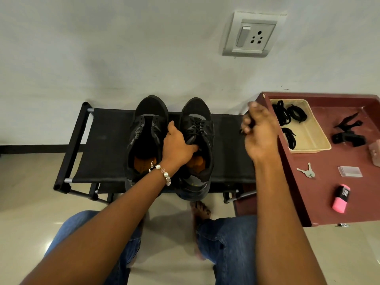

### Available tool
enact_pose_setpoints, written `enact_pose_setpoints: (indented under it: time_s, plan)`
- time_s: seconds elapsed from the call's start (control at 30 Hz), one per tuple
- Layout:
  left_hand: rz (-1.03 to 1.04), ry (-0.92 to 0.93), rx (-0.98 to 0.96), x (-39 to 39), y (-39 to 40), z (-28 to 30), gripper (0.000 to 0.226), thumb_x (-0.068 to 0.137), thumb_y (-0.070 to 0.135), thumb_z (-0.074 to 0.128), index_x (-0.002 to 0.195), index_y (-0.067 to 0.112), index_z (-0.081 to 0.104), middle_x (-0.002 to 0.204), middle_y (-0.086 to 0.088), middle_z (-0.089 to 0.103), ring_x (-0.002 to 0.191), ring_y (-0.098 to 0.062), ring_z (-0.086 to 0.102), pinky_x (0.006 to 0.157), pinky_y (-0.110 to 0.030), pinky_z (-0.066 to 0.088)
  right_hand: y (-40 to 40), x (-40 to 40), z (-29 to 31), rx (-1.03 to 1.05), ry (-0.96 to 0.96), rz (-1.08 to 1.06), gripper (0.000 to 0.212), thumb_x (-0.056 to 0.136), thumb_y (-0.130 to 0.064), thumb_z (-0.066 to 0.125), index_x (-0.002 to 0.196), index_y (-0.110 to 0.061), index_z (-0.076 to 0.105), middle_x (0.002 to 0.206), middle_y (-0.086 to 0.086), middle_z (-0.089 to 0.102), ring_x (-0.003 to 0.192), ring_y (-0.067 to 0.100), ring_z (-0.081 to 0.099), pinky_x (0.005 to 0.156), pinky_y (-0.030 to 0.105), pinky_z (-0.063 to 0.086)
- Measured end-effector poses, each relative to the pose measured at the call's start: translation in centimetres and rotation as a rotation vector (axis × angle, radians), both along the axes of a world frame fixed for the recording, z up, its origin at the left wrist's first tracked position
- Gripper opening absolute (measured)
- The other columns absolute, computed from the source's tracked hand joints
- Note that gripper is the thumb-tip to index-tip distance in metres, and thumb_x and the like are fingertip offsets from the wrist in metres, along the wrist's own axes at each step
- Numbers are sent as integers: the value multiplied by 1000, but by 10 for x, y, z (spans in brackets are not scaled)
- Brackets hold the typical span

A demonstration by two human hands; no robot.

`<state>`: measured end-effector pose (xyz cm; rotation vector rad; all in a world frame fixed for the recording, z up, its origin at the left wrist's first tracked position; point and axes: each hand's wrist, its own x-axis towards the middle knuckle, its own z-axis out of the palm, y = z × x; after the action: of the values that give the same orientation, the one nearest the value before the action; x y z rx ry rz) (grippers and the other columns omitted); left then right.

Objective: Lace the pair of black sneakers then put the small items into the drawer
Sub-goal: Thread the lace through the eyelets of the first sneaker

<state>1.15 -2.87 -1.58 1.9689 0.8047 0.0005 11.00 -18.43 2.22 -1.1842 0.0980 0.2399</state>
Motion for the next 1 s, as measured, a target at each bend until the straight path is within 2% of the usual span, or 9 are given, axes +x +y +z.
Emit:
enact_pose_setpoints:
  time_s: [0.1,0.17,0.27,0.4,0.5,0.57,0.73,0.87,1.0]
  plan:
    - [75,23,-78,0,-2,-3,105,76,19,81,153,10,9,143,-15,44,131,-32,43,104,-37,42,10,-5,-13,-767,-297,412,4,86,-21,74,84,-24,71,79,-6,68,73,5,59,70,21,48]
    - [102,8,-70,0,-4,-5,104,76,19,81,152,10,11,142,-15,45,130,-31,45,104,-37,43,14,-8,-19,-1029,-305,603,3,82,-26,77,82,-24,76,81,-6,71,86,9,63,80,27,48]
    - [126,-14,-68,0,-5,-6,104,77,16,80,153,11,10,144,-15,42,132,-31,43,105,-37,42,14,-11,-11,-889,-225,514,9,85,-19,75,76,-17,74,62,-13,64,64,0,58,66,24,47]
    - [141,-20,-78,1,-5,-8,104,76,13,80,153,12,10,144,-13,42,132,-30,43,106,-37,41,3,-6,2,-263,-8,50,19,91,-10,63,73,-15,66,77,-1,62,54,3,44,49,16,31]
    - [133,-15,-59,1,-5,-8,101,74,15,81,151,11,17,141,-12,45,130,-31,44,106,-41,43,-5,0,4,243,127,-104,13,94,-20,59,82,-17,64,84,5,69,64,11,56,63,23,43]
    - [129,-14,-54,1,-5,-8,97,73,16,82,150,12,22,139,-12,47,129,-31,45,105,-43,43,-4,0,3,338,181,-86,13,97,-25,54,88,-19,60,91,11,72,73,18,64,72,27,49]
    - [125,-45,-3,2,-9,-7,88,74,21,80,146,14,30,136,-12,47,126,-31,47,103,-42,44,10,-8,-4,-435,-40,179,9,90,-22,68,90,-14,64,65,-4,59,48,6,46,45,19,33]
    - [138,-63,32,2,-13,-2,93,83,16,74,153,14,13,145,-16,34,132,-30,39,103,-33,38,17,-12,-16,-833,-161,556,10,81,-29,79,80,-19,76,59,-16,61,58,0,49,60,16,43]
    - [125,-74,68,-2,-14,2,89,85,7,69,153,18,12,141,-16,35,123,-29,45,94,-28,40,20,-6,-22,-923,-157,575,18,83,-26,76,67,-21,73,72,-8,68,78,10,60,78,29,48]
